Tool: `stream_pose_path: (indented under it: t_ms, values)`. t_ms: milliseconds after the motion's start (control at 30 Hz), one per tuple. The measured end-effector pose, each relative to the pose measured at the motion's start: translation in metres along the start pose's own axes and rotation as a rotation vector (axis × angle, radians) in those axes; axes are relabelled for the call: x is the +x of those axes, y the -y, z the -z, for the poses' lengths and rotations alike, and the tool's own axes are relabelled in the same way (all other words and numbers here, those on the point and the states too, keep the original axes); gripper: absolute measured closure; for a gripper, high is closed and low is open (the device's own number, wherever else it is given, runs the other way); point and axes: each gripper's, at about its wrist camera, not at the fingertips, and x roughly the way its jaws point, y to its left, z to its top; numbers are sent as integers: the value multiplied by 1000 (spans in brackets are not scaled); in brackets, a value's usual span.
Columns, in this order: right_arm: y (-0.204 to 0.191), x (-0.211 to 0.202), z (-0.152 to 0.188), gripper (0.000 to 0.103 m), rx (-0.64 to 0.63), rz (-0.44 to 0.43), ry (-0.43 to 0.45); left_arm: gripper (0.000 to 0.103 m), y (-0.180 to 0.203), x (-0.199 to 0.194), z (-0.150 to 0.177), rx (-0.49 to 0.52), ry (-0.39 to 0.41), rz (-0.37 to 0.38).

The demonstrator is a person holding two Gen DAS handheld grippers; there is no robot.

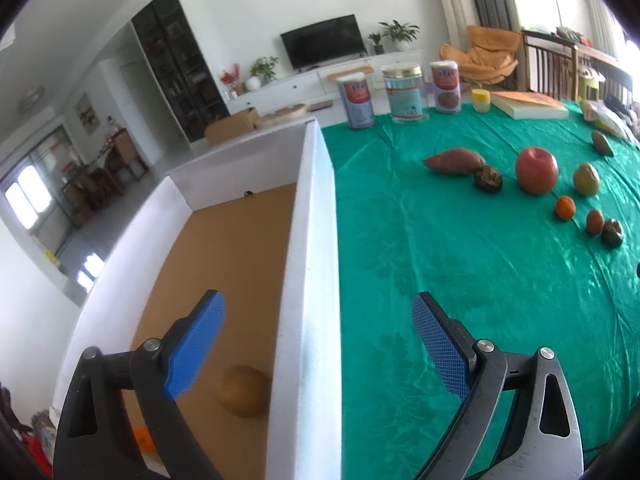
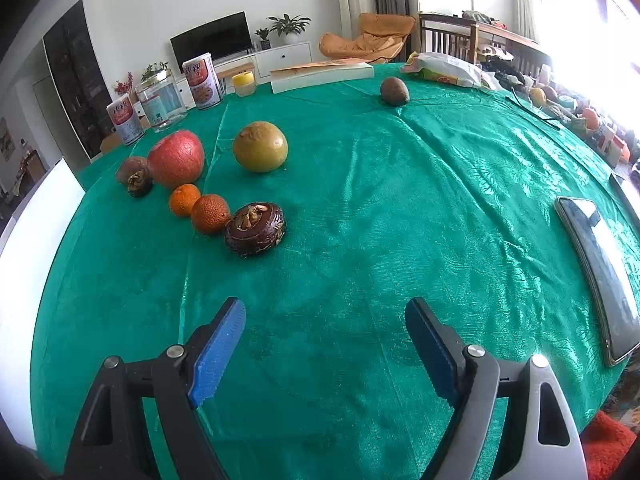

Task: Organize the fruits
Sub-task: 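Move both open tools back over the fruit on the green table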

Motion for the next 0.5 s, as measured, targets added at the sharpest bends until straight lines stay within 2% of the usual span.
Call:
stream_pose_path:
  t_ms: [67, 133, 200, 267, 367, 500]
  values:
    - [0, -3, 0, 18, 1, 5, 15, 8, -3, -17, -5, -18, 91, -82]
    - [1, -6, 0, 13, 4, 10, 26, 6, -1, -40, -11, -29, 188, -94]
    - [1, -5, 0, 13, 6, 10, 26, 3, 7, -60, -18, -35, 248, -37]
    - [0, -3, 0, 12, 3, 13, 18, 3, 17, -73, -23, -54, 263, 56]
    - [-1, -4, 0, 12, -5, 16, 20, 2, 41, -76, -25, -78, 237, 211]
    - [-1, -7, 1, 12, -10, 18, 33, 2, 90, -61, -21, -24, 166, 313]
